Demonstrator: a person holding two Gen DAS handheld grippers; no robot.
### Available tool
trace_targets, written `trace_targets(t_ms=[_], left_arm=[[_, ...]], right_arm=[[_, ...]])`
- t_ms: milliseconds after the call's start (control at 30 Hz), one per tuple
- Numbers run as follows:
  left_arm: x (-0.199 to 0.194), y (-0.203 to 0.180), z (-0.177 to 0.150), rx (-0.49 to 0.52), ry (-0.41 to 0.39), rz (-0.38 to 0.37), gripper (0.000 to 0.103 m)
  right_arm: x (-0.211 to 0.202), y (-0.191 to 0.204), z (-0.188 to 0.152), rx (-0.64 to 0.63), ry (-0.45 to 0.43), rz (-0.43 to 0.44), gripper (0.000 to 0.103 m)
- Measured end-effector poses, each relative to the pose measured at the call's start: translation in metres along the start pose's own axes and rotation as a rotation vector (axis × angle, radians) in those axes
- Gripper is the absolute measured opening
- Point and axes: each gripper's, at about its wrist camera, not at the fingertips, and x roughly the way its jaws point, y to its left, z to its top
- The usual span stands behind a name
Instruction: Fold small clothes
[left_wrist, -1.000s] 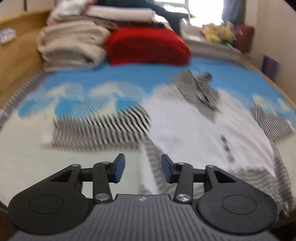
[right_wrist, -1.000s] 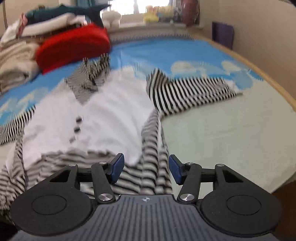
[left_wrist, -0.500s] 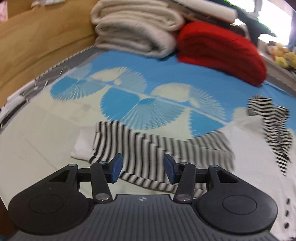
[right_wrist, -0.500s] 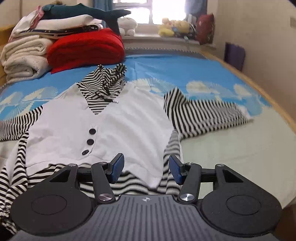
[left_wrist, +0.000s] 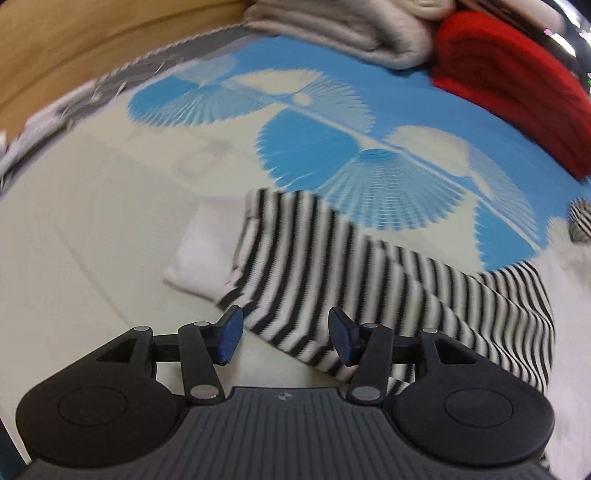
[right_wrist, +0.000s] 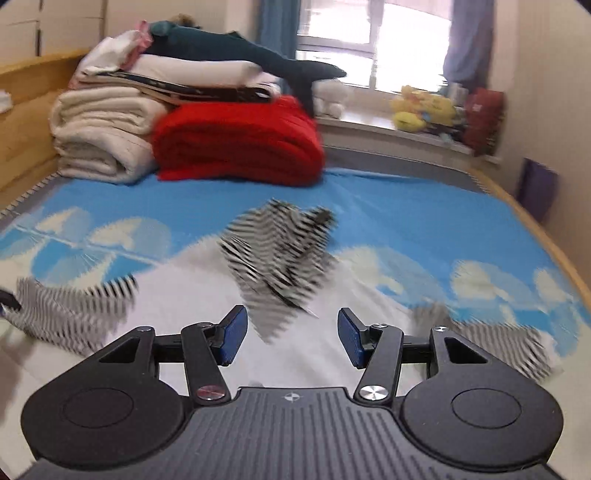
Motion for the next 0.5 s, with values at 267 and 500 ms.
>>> trace_targets(t_ms=[267, 500], left_arm=[[0.034, 0.035, 0.003, -0.231, 0.09, 0.033, 0.016], [-0.033, -0.031, 0.018, -0.121, -0.089, 0.032, 0.0]], right_arm=[[0.071, 0.001, -0.013, 0.028, 0.153, -0.015, 0.055], [0.072, -0.027, 0.004, 0.054, 0.108, -0.005, 0.055]])
